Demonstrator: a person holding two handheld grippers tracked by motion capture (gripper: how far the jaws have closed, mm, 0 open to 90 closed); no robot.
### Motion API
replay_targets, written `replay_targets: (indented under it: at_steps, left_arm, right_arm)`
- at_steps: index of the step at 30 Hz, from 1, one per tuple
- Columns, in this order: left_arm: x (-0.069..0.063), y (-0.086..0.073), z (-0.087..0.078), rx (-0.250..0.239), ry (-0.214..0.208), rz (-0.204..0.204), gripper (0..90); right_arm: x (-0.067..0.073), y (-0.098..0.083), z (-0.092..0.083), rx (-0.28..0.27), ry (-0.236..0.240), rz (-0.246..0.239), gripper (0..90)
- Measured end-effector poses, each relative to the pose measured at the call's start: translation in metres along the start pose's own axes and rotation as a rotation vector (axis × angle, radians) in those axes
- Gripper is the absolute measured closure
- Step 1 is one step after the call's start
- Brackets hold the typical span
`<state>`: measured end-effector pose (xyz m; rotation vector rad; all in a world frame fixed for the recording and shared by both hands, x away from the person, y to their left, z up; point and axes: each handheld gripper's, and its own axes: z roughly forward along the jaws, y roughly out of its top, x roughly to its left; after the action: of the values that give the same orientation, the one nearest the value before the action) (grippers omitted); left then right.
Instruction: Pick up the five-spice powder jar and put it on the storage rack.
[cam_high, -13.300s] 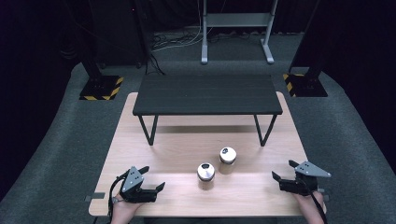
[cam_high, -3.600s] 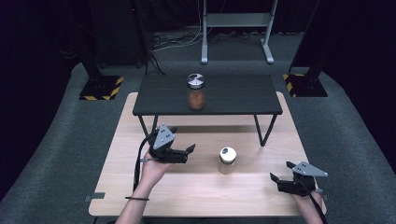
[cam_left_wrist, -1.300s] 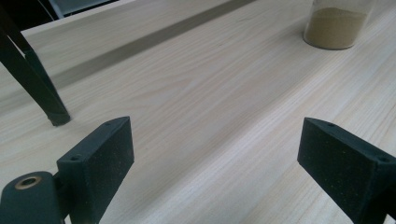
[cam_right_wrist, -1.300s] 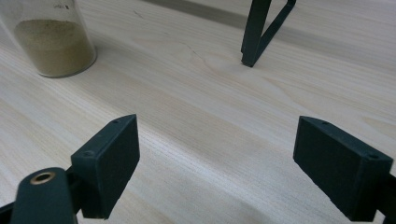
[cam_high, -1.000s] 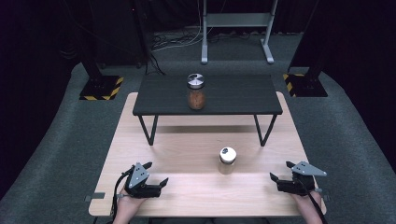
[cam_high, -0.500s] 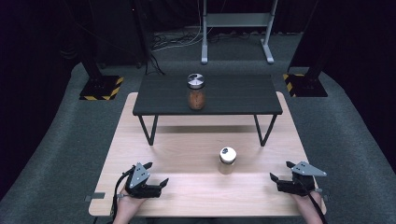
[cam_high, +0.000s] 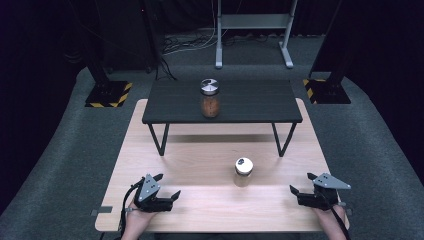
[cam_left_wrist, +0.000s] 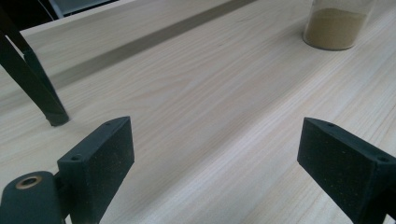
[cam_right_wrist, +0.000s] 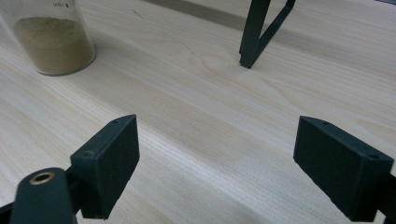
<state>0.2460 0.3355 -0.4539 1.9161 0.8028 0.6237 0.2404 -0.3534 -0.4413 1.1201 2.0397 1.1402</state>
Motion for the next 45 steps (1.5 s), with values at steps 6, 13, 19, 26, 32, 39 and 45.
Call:
replay_targets:
  at_steps: [6,13,19,26,32,39,45]
  left_arm:
    - [0.0004,-0.0004,-0.0002,-0.001,-0.001,0.001,10.2]
    - [-0.0007,0.0002,0.0007,0.001,-0.004,0.006,10.2]
    - [-0.0007,0.0002,0.0008,0.002,-0.005,0.009,10.3]
    - [-0.0009,0.0001,0.0007,0.0,-0.005,0.007,10.2]
    - [-0.0011,0.0004,0.0007,0.003,-0.004,0.008,10.3]
    - [-0.0009,0.0005,0.0008,0.003,-0.006,0.008,10.3]
    - [-0.0011,0.0006,0.0011,0.003,-0.008,0.006,10.3]
  right_arm:
    - [0.0011,0.0019,0.002,0.009,0.003,-0.006,13.2]
    - [0.0008,0.0011,0.0008,0.006,0.001,-0.003,13.1]
    - [0.0011,0.0016,0.001,0.007,0.003,-0.003,13.1]
    - [0.0014,0.0015,0.001,0.007,0.003,-0.005,13.1]
    - [0.0015,0.0013,0.0009,0.005,0.002,-0.007,13.1]
    - [0.0013,0.0013,0.0009,0.005,0.003,-0.007,13.1]
    - [0.0016,0.0011,0.0006,0.004,0.002,-0.006,13.0]
